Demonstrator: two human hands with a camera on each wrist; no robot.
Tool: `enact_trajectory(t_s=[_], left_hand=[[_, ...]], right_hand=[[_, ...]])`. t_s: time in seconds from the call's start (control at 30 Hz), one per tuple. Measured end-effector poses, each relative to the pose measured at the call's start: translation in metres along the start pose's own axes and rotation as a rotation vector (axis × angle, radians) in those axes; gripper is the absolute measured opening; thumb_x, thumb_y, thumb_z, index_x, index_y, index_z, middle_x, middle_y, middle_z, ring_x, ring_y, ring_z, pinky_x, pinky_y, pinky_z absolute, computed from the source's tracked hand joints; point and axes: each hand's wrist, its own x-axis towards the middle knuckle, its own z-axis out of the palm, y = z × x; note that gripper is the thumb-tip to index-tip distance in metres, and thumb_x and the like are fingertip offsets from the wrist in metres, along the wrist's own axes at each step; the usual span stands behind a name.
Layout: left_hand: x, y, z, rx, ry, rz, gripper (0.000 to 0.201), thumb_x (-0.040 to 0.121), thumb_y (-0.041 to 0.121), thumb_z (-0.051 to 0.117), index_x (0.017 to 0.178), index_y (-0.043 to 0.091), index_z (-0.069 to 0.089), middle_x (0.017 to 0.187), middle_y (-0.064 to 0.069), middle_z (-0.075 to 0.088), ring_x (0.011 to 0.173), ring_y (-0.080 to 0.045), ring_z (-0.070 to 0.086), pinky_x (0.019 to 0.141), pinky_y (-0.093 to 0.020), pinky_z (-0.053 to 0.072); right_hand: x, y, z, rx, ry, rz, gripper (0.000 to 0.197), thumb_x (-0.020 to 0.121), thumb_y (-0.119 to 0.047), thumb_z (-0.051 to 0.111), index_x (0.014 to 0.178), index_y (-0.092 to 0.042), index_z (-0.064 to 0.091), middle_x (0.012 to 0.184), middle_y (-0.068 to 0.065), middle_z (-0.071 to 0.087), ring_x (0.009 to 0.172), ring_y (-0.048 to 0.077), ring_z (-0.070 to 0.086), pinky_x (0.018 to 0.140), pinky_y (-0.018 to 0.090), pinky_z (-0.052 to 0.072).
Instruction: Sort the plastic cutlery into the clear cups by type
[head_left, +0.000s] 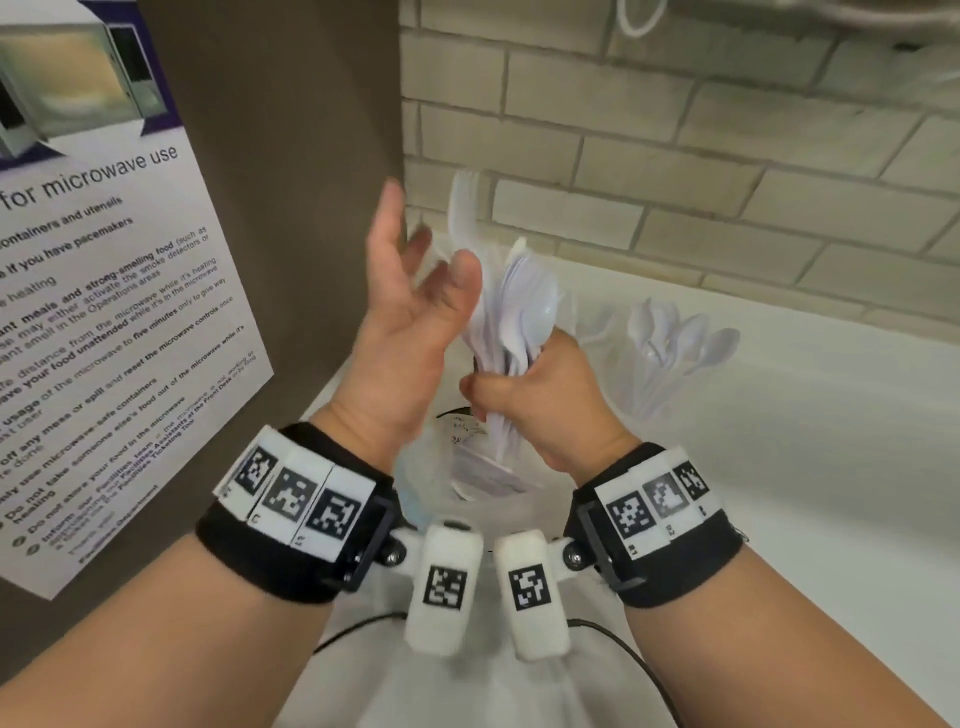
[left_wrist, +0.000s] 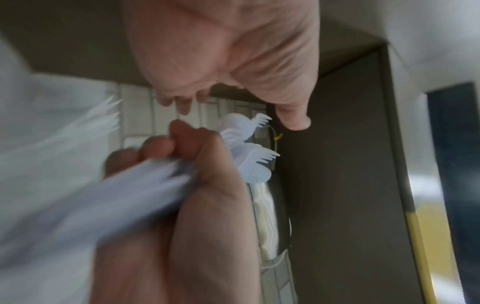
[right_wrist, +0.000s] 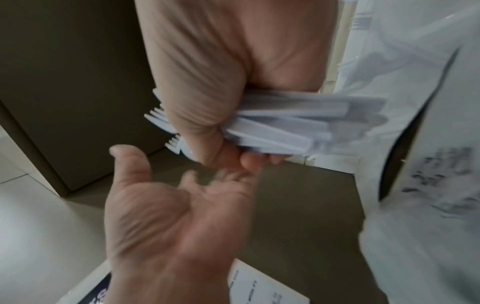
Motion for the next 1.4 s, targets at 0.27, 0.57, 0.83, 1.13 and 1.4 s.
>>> enact_trajectory(t_s=[0.27,0.57,0.83,1.13,1.4], left_hand=[[0.004,0.014,0.001,0.354,-0.128,0.088,0.048,0.100,0.044,0.025,0.131,0.022,0.055,0.141,0.009,0.050,0.133,0.003,0.041,0.115,-0.026,0.029],[0.004,0.006,0.005,0.538,-0.182,0.157,0.041,0.065,0.042,0.081,0.100,0.023,0.071,0.121,0.000,0.063,0.117,-0.004,0.057,0.104,-0.030,0.043],[0.007,0.000,-0.003,0.024,0.066,-0.117,0.044,0.089,0.048,0.053,0.131,0.036,0.048,0.139,0.005,0.052,0.126,-0.010,0.051,0.107,-0.033,0.039],[-0.033,-0.029,-0.001,-0.204,-0.155,-0.933,0.068,0.093,0.061,0.029,0.121,0.007,0.060,0.112,-0.013,0.063,0.096,-0.029,0.061,0.083,-0.044,0.051],[-0.047,-0.031,-0.010,0.210,-0.272,-0.702,0.021,0.099,0.012,0.048,0.101,0.005,0.068,0.068,-0.004,0.062,0.055,-0.013,0.059,0.055,-0.026,0.051]], right_hand=[[-0.009,0.001,-0.002,-0.045,-0.115,0.052,0.032,0.060,0.007,0.077,0.087,-0.002,0.062,0.069,0.008,0.067,0.060,0.023,0.066,0.057,0.035,0.058],[-0.009,-0.007,0.003,-0.078,-0.225,0.032,0.025,0.058,0.014,0.069,0.073,-0.005,0.060,0.063,0.012,0.062,0.064,0.027,0.064,0.062,0.050,0.056],[-0.003,-0.012,-0.008,0.303,-0.252,0.283,0.022,0.075,0.018,0.060,0.083,-0.003,0.059,0.058,0.008,0.058,0.049,0.022,0.056,0.053,0.032,0.053],[0.019,-0.029,-0.020,0.591,-0.047,0.223,0.011,0.086,0.003,0.059,0.086,-0.008,0.059,0.057,0.007,0.054,0.050,0.020,0.053,0.058,0.031,0.049],[0.027,-0.027,-0.027,0.720,0.095,0.186,0.014,0.086,0.002,0.058,0.084,-0.011,0.056,0.058,0.004,0.054,0.049,0.018,0.054,0.058,0.030,0.052]])
